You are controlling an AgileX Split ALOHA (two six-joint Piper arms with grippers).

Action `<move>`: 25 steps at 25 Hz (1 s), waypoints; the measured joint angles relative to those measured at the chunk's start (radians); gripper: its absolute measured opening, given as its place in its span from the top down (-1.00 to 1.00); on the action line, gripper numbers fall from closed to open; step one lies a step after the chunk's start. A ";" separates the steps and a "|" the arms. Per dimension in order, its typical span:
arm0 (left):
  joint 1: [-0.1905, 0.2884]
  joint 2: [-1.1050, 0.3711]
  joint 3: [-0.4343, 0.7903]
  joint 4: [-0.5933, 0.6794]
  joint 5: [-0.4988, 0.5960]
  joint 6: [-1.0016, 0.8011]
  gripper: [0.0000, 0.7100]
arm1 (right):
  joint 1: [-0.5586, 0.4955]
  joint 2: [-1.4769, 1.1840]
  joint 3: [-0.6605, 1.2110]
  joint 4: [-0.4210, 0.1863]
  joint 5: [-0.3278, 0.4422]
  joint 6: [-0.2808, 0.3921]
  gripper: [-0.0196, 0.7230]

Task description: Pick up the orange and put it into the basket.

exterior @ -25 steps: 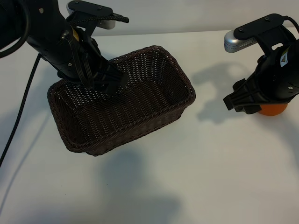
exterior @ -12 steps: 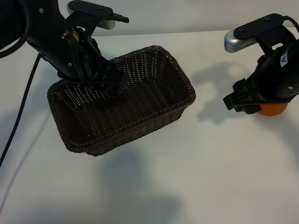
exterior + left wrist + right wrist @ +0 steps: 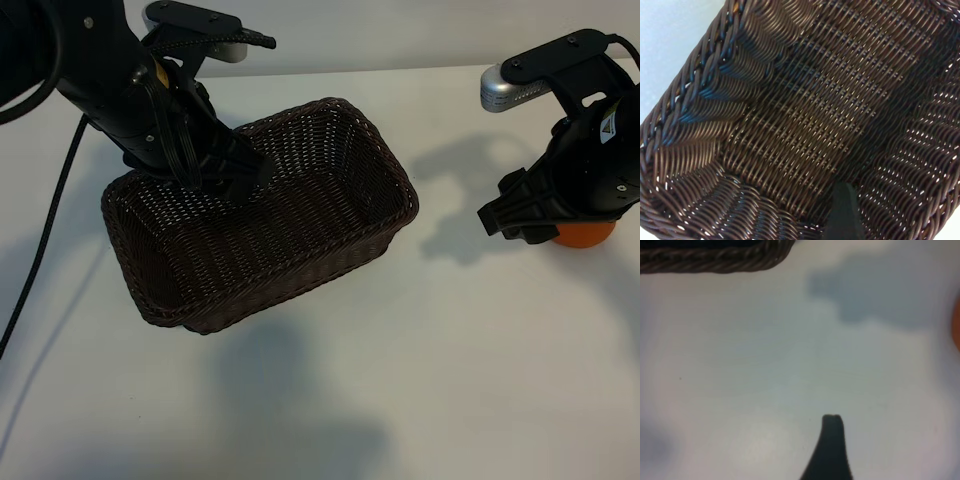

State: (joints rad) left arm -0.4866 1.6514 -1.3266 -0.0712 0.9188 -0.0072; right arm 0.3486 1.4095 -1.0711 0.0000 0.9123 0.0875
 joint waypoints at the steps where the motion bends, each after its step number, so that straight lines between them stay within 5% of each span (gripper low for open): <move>1: 0.000 0.000 0.000 0.000 -0.001 0.000 -0.57 | 0.000 0.000 0.000 0.000 0.000 0.000 -0.66; 15: 0.000 -0.011 0.000 0.011 0.012 -0.024 -0.57 | 0.000 0.000 0.000 0.000 -0.001 0.001 -0.66; 25: 0.000 -0.215 0.025 0.254 0.137 -0.265 -0.57 | 0.000 0.000 0.000 0.000 -0.001 0.001 -0.66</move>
State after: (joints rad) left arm -0.4866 1.4369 -1.3015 0.1823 1.0559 -0.2722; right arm 0.3486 1.4095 -1.0711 0.0000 0.9112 0.0882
